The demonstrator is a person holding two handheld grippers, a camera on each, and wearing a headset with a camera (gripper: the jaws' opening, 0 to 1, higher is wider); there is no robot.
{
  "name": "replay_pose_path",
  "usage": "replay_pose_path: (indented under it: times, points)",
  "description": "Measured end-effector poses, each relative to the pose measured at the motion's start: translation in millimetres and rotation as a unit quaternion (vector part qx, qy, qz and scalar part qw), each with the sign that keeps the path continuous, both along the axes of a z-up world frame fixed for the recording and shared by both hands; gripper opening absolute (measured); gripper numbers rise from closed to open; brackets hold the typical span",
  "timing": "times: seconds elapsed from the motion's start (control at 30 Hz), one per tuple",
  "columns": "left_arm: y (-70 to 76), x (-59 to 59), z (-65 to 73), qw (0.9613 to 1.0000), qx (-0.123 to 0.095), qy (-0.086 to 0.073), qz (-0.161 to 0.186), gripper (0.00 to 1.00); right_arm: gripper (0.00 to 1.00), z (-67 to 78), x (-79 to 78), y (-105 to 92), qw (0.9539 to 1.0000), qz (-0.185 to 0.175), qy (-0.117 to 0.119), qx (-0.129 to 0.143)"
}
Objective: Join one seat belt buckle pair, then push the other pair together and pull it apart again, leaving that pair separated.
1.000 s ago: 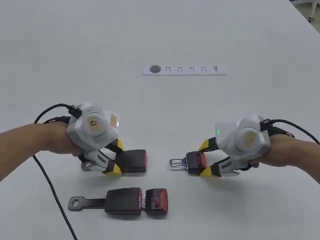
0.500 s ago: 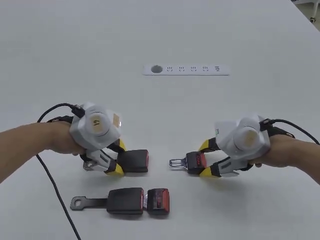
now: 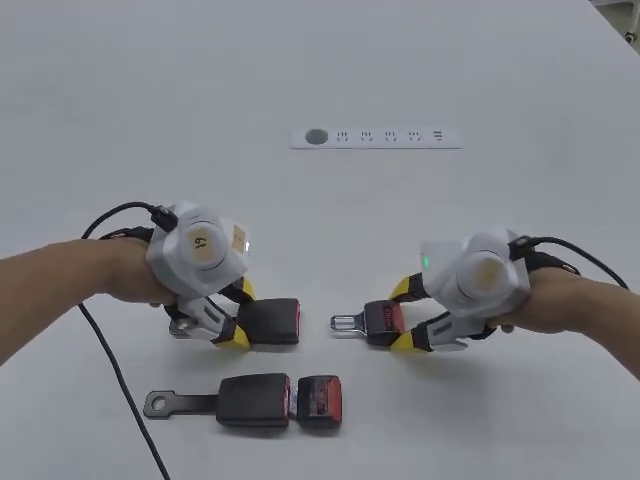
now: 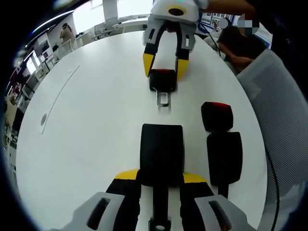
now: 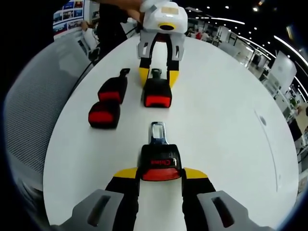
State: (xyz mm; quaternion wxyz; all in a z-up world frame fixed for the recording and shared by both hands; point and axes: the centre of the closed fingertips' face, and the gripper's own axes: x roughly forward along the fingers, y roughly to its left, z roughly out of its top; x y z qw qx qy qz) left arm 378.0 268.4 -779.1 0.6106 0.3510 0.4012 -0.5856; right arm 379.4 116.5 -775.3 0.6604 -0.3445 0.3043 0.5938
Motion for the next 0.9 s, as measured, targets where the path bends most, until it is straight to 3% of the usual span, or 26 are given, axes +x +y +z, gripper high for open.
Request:
replay_pose_path:
  times: [0.9]
  points:
    - [2.3, 0.9, -1.9, 1.0, 0.006, 0.002, -0.003, 0.32, 0.31, 4.7, 1.5, 36.7, 0.9998, 0.012, -0.005, 0.014]
